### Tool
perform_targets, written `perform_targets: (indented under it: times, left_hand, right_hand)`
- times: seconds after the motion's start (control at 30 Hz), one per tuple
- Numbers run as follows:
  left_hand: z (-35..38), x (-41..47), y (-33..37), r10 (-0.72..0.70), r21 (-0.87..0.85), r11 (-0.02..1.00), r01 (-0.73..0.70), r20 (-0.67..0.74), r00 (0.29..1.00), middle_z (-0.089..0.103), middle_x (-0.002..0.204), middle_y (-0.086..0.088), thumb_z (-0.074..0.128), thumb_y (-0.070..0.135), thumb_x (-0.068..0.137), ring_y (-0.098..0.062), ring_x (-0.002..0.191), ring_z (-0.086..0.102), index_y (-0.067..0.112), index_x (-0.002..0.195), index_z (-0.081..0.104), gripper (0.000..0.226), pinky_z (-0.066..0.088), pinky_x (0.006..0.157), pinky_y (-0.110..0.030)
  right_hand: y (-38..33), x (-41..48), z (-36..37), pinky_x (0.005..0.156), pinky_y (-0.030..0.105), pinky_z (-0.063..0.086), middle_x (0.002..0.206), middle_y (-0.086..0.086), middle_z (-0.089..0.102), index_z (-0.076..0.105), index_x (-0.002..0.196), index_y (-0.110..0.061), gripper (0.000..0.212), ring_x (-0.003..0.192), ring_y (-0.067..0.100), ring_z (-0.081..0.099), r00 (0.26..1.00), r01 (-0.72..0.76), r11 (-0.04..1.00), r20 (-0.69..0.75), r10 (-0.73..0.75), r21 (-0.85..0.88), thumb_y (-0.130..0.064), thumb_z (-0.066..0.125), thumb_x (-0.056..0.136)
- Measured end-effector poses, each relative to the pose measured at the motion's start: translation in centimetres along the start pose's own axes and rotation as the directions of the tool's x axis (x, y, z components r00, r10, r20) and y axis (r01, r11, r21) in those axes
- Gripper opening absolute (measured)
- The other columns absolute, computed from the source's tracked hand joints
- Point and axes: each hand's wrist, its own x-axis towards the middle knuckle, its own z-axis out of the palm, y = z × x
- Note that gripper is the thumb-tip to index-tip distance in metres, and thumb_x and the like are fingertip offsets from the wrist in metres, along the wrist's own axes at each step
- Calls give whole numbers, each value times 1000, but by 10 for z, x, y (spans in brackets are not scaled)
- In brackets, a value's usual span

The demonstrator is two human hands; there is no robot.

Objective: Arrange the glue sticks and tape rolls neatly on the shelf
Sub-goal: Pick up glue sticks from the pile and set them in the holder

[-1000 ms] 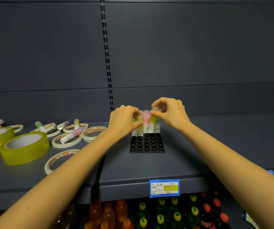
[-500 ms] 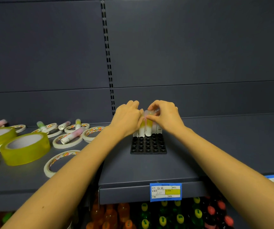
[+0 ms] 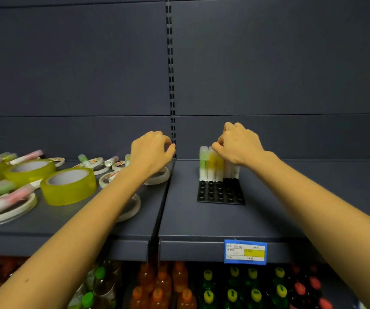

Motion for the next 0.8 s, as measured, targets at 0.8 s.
perform_targets:
  times: [0.8]
  left_hand:
    - [-130,-71,-299,-200,120,975,188,99,975,71,88,-7,50,39,90,-30,83,63,15,88,72,32,42,64,-29]
  right_hand:
    - [-337,18,25,79,37,50,109,5,67,67,100,-24,18,100,28,60,984,107,917,93,-154,384,-33,57,87]
